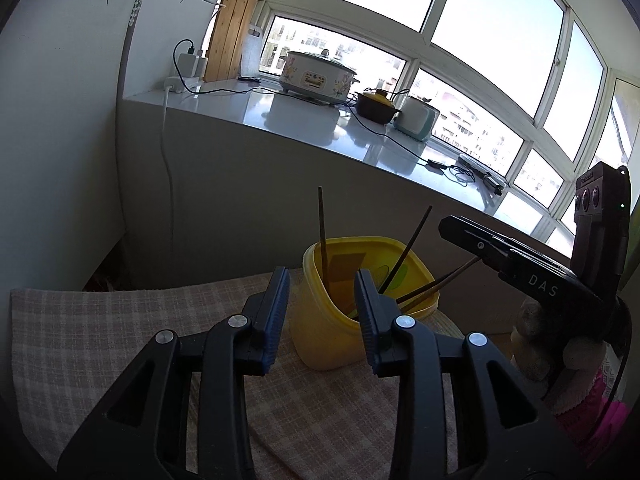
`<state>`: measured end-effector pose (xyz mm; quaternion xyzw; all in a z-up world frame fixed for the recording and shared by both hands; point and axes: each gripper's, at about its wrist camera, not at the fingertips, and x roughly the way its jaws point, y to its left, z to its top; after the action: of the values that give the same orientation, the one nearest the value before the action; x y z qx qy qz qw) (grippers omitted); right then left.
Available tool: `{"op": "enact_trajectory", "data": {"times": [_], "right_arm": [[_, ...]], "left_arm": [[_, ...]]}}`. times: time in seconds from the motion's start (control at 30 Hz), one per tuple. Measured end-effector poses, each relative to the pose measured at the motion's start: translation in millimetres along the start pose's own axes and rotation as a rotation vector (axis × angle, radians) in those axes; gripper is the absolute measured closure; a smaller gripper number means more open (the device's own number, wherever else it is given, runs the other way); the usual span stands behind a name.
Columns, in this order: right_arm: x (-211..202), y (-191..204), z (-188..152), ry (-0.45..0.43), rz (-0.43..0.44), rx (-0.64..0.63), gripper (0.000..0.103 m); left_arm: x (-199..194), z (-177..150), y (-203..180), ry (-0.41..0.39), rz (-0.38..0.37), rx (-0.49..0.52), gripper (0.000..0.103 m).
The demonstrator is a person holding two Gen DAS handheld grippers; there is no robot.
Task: Organize utensils
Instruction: 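Lower both chopsticks into the yellow container and open both grippers, then move both grippers back to the remaining wooden chopsticks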
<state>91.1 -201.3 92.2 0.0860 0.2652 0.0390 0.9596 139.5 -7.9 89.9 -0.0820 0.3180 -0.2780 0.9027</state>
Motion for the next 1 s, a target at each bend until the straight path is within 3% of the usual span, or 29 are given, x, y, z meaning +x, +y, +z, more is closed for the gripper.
{"op": "enact_trajectory", "data": {"times": [0.2, 0.43, 0.77, 1.0], "right_arm": [[-14, 6, -15, 0.014, 0.056, -0.024, 0.071], [-16, 19, -42, 0.08, 0.118, -0.069, 0.071], [6, 47, -91, 0.229, 0.17, -0.167, 0.071], [28, 67, -123, 0.329, 0.177, -0.226, 0.071]], "left_arm": [[-7, -25, 30, 0.042, 0.103, -0.019, 0.065], [-6, -58, 71, 0.119, 0.173, -0.084, 0.065], [23, -107, 108, 0.271, 0.214, -0.154, 0.065], [42, -127, 112, 0.32, 0.223, -0.202, 0.065]]}}
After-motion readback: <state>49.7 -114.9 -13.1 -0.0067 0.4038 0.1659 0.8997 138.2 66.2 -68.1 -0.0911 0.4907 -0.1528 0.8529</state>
